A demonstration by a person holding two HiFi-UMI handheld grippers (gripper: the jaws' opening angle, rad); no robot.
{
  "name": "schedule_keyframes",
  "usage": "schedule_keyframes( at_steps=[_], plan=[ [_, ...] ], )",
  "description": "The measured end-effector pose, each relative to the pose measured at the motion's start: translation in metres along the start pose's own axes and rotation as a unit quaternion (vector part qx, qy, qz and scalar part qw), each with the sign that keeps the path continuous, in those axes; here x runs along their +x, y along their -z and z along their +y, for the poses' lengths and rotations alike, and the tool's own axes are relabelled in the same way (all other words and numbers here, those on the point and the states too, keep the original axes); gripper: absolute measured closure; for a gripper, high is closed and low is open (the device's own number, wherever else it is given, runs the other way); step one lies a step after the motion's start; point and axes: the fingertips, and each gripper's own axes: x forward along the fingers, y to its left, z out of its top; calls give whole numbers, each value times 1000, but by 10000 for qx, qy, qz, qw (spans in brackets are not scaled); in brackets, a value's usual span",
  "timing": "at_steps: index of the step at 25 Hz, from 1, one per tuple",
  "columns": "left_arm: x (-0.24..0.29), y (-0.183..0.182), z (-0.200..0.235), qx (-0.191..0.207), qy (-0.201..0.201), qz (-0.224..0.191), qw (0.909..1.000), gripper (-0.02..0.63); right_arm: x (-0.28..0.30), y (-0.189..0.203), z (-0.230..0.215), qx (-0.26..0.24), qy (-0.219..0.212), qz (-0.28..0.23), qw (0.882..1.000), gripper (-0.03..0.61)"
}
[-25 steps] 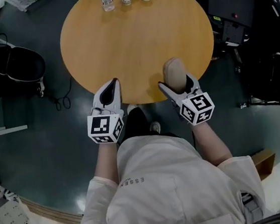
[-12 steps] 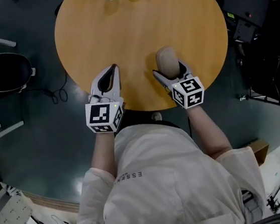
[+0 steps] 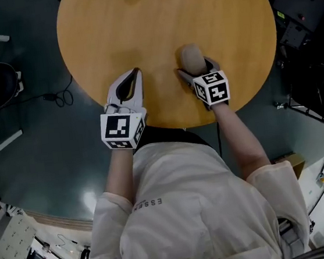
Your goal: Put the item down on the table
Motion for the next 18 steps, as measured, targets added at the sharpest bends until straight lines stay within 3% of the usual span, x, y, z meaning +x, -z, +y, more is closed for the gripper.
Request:
schedule_keyframes(
  at_steps=[7, 13, 18],
  plan=[
    [6, 8, 8, -94, -99, 57, 9999, 604, 16, 16, -9, -54, 212, 519, 9984, 184],
    [2, 7, 13, -87, -230, 72, 9997, 604, 16, 14, -7, -69, 232, 400, 9989, 179],
    [-5, 1, 9, 14, -239, 18, 9997, 604, -3, -3, -3, 243, 113, -70, 9996, 144]
  ],
)
